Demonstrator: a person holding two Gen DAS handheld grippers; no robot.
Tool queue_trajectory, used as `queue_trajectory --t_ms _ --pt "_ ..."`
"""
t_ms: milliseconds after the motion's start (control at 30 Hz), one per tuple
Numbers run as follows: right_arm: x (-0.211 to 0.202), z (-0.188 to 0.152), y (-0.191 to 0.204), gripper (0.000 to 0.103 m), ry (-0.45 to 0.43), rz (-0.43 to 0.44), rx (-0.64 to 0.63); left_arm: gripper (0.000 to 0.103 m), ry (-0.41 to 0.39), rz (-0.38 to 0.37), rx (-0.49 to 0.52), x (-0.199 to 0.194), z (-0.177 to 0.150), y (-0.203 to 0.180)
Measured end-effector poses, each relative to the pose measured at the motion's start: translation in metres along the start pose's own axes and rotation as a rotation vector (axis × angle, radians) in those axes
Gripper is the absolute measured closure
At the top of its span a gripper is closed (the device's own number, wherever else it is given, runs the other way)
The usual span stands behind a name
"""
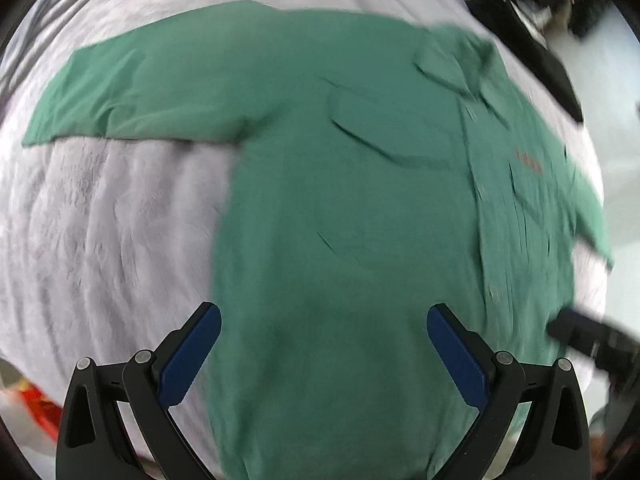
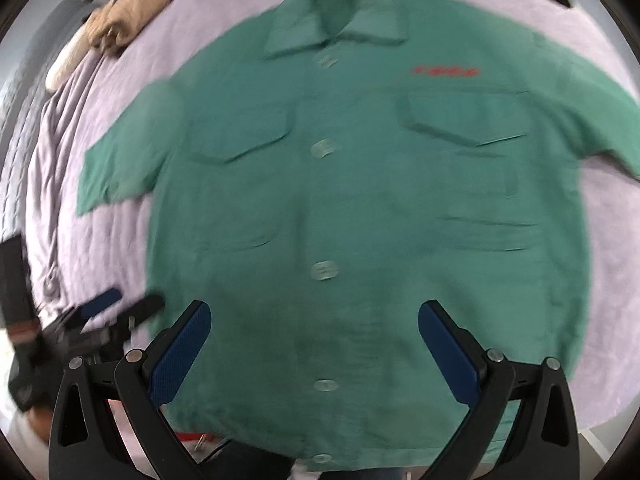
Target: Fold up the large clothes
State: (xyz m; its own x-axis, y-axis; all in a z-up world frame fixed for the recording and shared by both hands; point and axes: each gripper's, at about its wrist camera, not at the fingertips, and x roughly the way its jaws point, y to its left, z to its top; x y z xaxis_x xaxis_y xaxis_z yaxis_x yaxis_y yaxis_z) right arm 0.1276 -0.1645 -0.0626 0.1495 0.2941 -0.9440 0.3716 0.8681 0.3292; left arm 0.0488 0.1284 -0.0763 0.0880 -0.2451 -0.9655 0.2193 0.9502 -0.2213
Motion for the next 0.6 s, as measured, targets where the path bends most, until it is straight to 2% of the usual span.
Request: queue_trajectory --t_ms 100,233,367,533,600 --pt "0.019 0.004 0.024 0.0 0.003 0.018 -0.061 0.0 -0.098 -0.023 -0.116 0.005 0.032 0.057" --pt "0.05 0.009 0.052 0.0 0.013 0.039 -0.127 0.0 -0.236 0.011 -0.263 0.01 0.071 0.135" --pt "0.066 0.015 0.071 0.0 0.01 0.073 -0.165 0.0 -0.289 -0.003 -0.403 0.027 0.095 0.199" --pt "0.079 0.02 0.083 0.0 0.009 0.082 -0.185 0.0 -0.357 -0.005 -0.482 0.04 0.116 0.246" --pt "0.082 0.023 0.083 0.0 0.008 0.078 -0.186 0.001 -0.39 0.025 -0.492 0.039 0.126 0.257"
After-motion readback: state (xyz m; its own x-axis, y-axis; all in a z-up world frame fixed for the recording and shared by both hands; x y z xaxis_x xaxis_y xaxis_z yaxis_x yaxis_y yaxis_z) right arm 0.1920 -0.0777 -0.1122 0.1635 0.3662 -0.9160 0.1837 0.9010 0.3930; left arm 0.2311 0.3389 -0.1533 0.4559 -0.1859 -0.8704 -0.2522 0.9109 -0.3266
